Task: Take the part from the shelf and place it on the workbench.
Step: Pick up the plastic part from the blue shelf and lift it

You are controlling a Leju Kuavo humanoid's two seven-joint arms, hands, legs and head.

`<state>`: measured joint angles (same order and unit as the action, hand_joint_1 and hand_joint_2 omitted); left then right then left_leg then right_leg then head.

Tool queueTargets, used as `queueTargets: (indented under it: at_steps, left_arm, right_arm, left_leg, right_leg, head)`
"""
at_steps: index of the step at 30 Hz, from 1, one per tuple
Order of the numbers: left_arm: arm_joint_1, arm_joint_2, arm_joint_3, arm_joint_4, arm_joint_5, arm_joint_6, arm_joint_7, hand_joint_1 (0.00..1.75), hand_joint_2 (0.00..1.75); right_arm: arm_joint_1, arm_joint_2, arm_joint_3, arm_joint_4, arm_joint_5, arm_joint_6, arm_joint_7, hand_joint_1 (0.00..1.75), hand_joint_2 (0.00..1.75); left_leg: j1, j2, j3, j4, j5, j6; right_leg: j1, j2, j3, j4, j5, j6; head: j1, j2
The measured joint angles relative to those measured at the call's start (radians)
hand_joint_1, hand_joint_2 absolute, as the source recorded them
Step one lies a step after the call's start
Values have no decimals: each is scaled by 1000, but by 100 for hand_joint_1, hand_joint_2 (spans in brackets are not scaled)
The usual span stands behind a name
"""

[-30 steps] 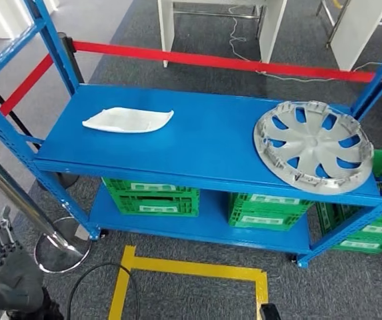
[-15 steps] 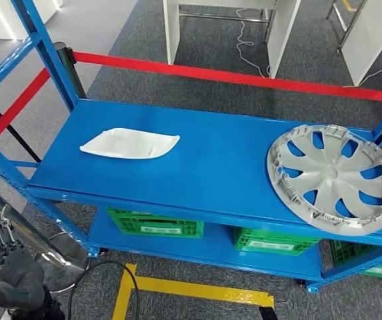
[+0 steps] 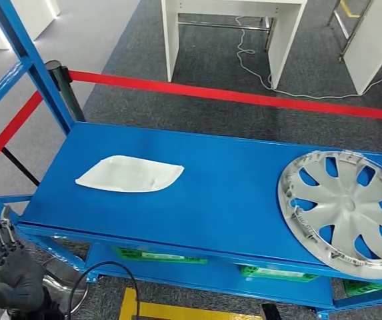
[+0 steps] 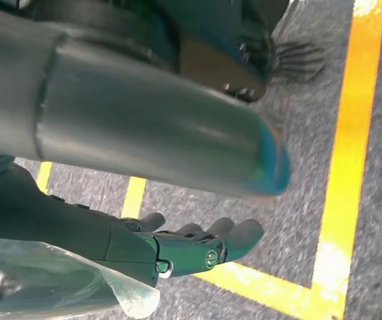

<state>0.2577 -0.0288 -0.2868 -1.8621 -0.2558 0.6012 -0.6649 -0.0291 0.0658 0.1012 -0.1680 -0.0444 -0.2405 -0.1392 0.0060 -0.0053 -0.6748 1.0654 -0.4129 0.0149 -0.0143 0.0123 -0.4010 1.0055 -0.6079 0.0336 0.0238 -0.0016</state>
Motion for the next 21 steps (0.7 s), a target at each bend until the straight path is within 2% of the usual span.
queueTargets:
  at_steps: [1, 2, 3, 4, 5, 6, 7, 8, 9, 10, 11, 12, 13, 14, 16, 17, 19, 21]
  left_arm:
    - [-1, 0, 0, 0, -1, 0, 0, 0, 0]
    - [-1, -1, 1, -1, -1, 0, 0, 0, 0]
    - [-2, -1, 1, -1, -2, 0, -1, 0, 0]
    - [-2, -2, 0, -1, -3, 0, -1, 0, 0]
    - [-2, -2, 0, -1, -3, 0, -1, 0, 0]
    - [-2, -2, 0, -1, -3, 0, -1, 0, 0]
    - [-2, -2, 0, -1, -3, 0, -1, 0, 0]
    - [-1, -2, 0, -1, -3, 0, -1, 0, 0]
    - [-1, -2, 0, -1, -3, 0, -1, 0, 0]
    - [-1, -2, 0, -1, -3, 0, -1, 0, 0]
    - [-2, -2, 0, -1, -3, 0, -1, 0, 0]
    - [-2, -2, 0, 0, -3, 0, -1, 0, 0]
    - [-2, -2, 0, 0, -5, -3, 2, 0, 0]
    - [-3, -1, -1, 0, -11, -14, 16, 0, 0]
    - [-6, 7, -10, 3, -40, -62, 83, 0, 0]
    - [-9, 14, -17, 7, -55, -86, 119, 0, 0]
    - [-14, 25, -29, 20, -66, -109, 157, 0, 0]
    - [-16, 31, -35, 34, -57, -111, 162, 0, 0]
  right_arm:
    - [-2, 0, 0, 0, 0, 0, 0, 0, 0]
    - [-4, 0, 0, 0, 0, 0, 0, 0, 0]
    - [-5, 0, 0, 0, 0, 1, 0, 0, 0]
    - [-6, 0, 0, 0, 0, 1, 0, 0, 0]
    - [-6, 0, 0, 0, 0, 1, 0, 0, 0]
    - [-4, 0, 0, 0, 0, 1, 0, 0, 0]
    - [-2, 0, 0, 0, 0, 1, 0, 0, 0]
    - [0, 0, 0, 0, 0, 1, 0, 0, 0]
    - [1, 0, 0, 0, 0, 1, 0, 0, 0]
    - [3, 0, 0, 0, 0, 1, 0, 0, 0]
    - [4, 0, 0, 0, 0, 1, 0, 0, 0]
    - [5, 0, 0, 1, 0, 1, 0, 0, 0]
    - [6, 0, 0, 2, -2, 1, 1, 0, 0]
    - [7, 0, 0, 2, -8, 1, 1, 0, 0]
    - [6, 0, -2, 2, -31, 3, 2, 0, 0]
    - [4, 0, -5, 2, -43, 5, 3, 0, 0]
    - [-2, -1, -13, 2, -56, 7, 3, 0, 0]
    - [-3, -2, -18, 2, -57, 6, 4, 0, 0]
  left_leg:
    - [1, -1, 11, -7, -3, 8]
    - [3, -1, 25, -15, -8, 15]
    - [4, -1, 40, -22, -14, 21]
    - [4, 0, 51, -27, -22, 26]
    - [4, 0, 62, -29, -32, 29]
    - [3, -2, 74, -30, -42, 30]
    - [3, -3, 87, -30, -55, 31]
    - [2, -5, 104, -30, -68, 31]
    - [1, -6, 122, -30, -81, 30]
    - [0, -7, 139, -31, -94, 28]
    - [-1, -6, 155, -29, -108, 25]
    - [-3, -7, 167, -29, -121, 20]
    - [-4, -8, 177, -30, -133, 14]
    - [-5, -8, 187, -27, -138, 8]
    - [-4, -7, 199, -16, -138, -4]
    - [-4, -5, 194, 6, -137, -9]
    - [-1, -3, 150, 91, -162, -19]
    - [1, -2, 81, 197, -227, -27]
  right_leg:
    - [0, -1, -6, 23, 14, 7]
    - [0, -2, -30, 67, 29, 11]
    - [0, -3, -69, 125, 35, 13]
    - [-1, -5, -115, 186, 26, 14]
    - [-1, -5, -163, 238, -3, 13]
    - [0, -5, -203, 268, -44, 13]
    - [0, -5, -234, 276, -83, 12]
    - [0, -5, -252, 261, -103, 12]
    - [1, -5, -259, 223, -89, 10]
    - [2, -6, -258, 170, -40, 8]
    - [4, -7, -255, 113, 31, 3]
    - [6, -8, -250, 70, 89, -2]
    - [9, -9, -245, 44, 131, -8]
    - [11, -9, -240, 33, 150, -13]
    - [9, -4, -219, 26, 151, -24]
    - [6, -1, -208, 22, 154, -29]
    - [3, 3, -194, 19, 156, -34]
    - [3, 6, -191, 19, 154, -37]
  head:
    - [1, 0]
    - [3, 0]
    - [4, 0]
    - [4, 0]
    - [4, 0]
    - [4, 0]
    - [4, 0]
    - [5, 0]
    - [5, 0]
    - [5, 0]
    - [4, 0]
    - [4, 0]
    - [3, 0]
    - [3, 0]
    - [3, 0]
    - [2, 0]
    - [-1, 0]
    - [-3, 0]
